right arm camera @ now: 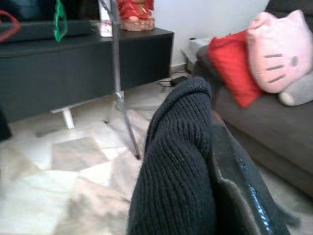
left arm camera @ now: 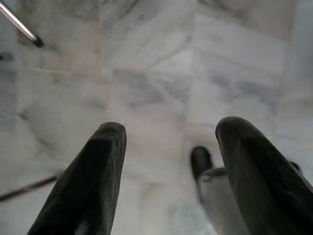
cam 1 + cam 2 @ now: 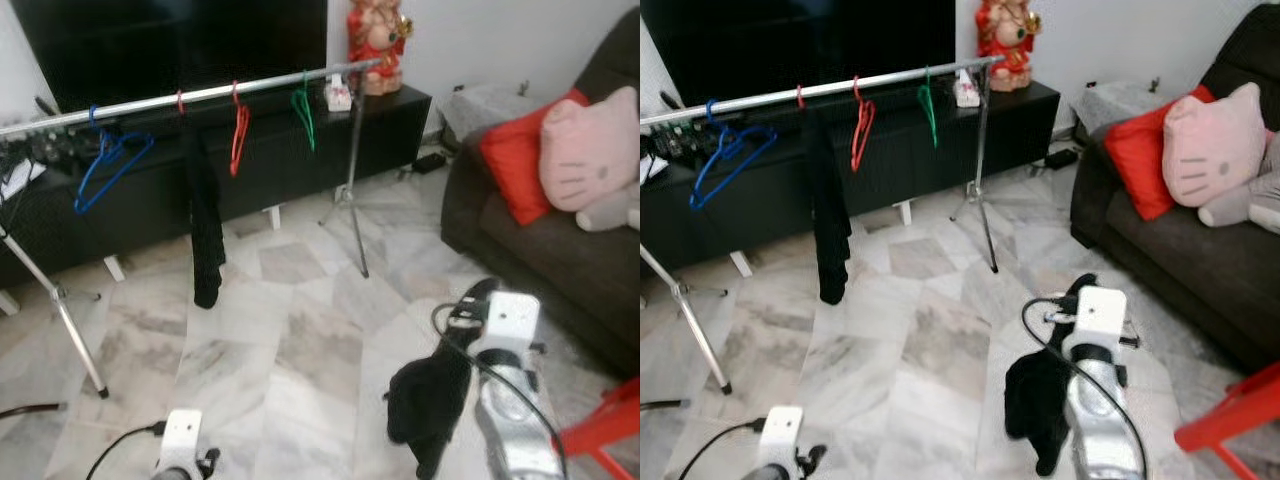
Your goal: Hang hanger
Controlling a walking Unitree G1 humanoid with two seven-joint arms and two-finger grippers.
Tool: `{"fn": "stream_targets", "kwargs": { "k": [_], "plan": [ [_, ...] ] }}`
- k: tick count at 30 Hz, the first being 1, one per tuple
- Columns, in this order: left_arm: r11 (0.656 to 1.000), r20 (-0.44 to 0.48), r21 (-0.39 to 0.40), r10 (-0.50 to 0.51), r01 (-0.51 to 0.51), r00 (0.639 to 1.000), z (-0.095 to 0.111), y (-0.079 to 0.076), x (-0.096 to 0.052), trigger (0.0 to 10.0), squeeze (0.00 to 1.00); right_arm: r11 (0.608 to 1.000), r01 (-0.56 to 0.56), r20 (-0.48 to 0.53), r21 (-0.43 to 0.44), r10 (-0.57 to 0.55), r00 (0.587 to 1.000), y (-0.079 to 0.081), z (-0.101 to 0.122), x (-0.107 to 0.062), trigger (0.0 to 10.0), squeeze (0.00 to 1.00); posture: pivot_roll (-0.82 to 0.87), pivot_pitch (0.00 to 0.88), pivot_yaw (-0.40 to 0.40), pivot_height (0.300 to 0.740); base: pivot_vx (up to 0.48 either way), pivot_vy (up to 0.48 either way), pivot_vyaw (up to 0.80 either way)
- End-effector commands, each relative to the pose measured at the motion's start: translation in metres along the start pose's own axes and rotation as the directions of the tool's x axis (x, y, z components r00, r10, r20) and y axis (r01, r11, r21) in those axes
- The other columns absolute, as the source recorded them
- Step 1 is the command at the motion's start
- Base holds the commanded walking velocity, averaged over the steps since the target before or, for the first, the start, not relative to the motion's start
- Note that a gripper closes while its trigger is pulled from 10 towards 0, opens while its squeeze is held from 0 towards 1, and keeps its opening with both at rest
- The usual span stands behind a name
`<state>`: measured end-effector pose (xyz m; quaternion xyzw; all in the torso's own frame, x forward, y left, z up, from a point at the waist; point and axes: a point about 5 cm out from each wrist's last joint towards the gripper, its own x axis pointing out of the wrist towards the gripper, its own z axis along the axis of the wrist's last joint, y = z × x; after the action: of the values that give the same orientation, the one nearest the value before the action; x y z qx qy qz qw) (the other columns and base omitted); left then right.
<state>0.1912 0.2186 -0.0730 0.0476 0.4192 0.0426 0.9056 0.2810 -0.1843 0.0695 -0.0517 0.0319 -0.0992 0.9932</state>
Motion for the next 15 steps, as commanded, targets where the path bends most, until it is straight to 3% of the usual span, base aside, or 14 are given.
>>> {"fn": "stream_targets", "kwargs": {
  "k": [1, 15],
  "plan": [
    [1.000, 0.009, -0.007, -0.013, 0.013, 1.000, 0.0038, -0.0055, 0.0012, 10.0, 0.00, 0.999, 0.037, 0.036, -0.004, -0.037, 0.999, -0.0125, 0.0073, 0.0029, 10.0, 0.00, -0.14, 0.000, 0.000, 0.727, 0.326, 0.000, 0.00],
    [1.000, 0.005, -0.008, -0.016, 0.016, 1.000, 0.0036, -0.0052, 0.0013, 10.0, 0.00, 0.999, 0.047, 0.029, 0.007, -0.047, 0.998, -0.0141, 0.0067, 0.0039, 10.0, 0.00, -0.14, 0.000, 0.000, 0.727, 0.328, 0.000, 0.00]
  ]
}}
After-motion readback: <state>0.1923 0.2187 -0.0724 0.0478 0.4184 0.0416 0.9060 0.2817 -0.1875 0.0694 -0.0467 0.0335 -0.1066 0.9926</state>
